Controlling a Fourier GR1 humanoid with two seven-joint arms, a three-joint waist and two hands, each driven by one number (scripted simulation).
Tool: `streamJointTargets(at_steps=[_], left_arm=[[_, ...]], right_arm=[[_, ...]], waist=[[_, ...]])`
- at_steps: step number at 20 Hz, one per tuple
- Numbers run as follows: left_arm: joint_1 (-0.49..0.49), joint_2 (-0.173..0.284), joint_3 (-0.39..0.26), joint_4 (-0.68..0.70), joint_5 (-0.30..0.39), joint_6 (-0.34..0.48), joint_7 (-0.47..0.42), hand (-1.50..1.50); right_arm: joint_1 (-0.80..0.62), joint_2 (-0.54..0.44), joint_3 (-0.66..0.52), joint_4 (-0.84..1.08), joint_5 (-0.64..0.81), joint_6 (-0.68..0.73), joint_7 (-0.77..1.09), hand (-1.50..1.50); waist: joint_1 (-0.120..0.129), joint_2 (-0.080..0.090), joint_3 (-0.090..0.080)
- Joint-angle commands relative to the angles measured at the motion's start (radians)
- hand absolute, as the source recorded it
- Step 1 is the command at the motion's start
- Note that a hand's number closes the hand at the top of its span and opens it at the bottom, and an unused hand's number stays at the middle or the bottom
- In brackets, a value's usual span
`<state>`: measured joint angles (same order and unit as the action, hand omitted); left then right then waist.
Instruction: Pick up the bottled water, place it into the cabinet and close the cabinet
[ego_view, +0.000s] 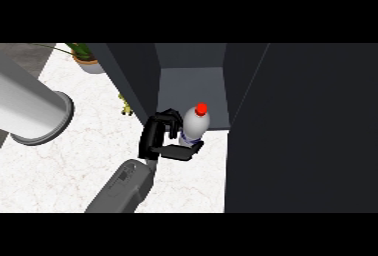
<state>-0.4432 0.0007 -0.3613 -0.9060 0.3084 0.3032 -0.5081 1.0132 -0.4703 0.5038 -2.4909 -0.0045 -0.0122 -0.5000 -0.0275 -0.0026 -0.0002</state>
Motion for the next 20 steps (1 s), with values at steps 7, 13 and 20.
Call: streamJointTargets(at_steps=[7, 13, 20], left_arm=[[-0.307, -0.001, -0.033, 0.145, 0.114, 0.188, 0.153, 1.5], [-0.393, -0.001, 0.04, 0.319, 0.213, 0.161, 0.104, 1.5], [-0.559, -0.001, 0.05, 0.521, 0.148, 0.353, 0.13, 1.5]], right_arm=[[0.014, -0.005, -0.039, -0.092, -0.074, -0.003, 0.027, -1.5], [0.073, -0.063, -0.1, -0.112, -0.109, 0.059, -0.025, -1.5], [0.041, -0.048, -0.133, -0.078, -0.135, 0.082, -0.043, -1.5]], waist=[[-0.011, 0.009, 0.0], [-0.039, 0.017, -0.001], [-0.038, 0.022, 0.0]])
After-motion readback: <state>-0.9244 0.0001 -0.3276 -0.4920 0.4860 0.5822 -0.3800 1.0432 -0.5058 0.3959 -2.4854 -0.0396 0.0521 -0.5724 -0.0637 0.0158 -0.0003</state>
